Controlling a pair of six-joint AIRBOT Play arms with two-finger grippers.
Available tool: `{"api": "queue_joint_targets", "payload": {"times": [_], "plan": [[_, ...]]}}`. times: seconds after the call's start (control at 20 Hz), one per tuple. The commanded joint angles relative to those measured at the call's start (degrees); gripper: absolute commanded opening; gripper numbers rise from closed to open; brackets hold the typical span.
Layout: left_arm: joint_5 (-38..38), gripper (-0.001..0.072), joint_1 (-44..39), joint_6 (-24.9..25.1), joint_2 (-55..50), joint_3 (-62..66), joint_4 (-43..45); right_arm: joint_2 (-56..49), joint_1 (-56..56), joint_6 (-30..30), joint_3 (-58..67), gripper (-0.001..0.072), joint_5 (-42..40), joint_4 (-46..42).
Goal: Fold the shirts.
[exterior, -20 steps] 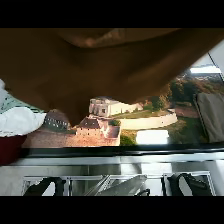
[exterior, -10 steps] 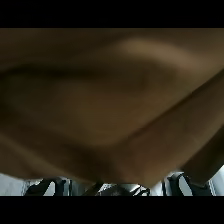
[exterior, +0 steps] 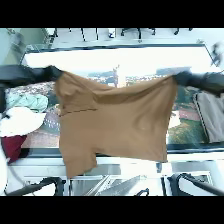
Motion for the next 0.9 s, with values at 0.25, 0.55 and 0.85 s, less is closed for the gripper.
{"api": "queue_joint_targets", "payload": {"times": [0.25, 0.55, 0.85], "plan": [[-6.38, 0.0013, -0.33, -2.29, -28.68, 12.46, -0.52, -31.58, 0.83, 1.40, 14.91, 0.0017, 5.68, 2.80], [0.33, 0.0012, 0.04, -10.58, -36.54, 30.80, 6.40, -32.37, 0.63, 2.97, 24.22, 0.0017, 1.53, -1.27], [16.06, 0.0012, 0.11, -15.06, -36.59, 34.77, 22.62, -31.19, 2.03, 14.58, 22.67, 0.0016, -8.09, -20.09]]}}
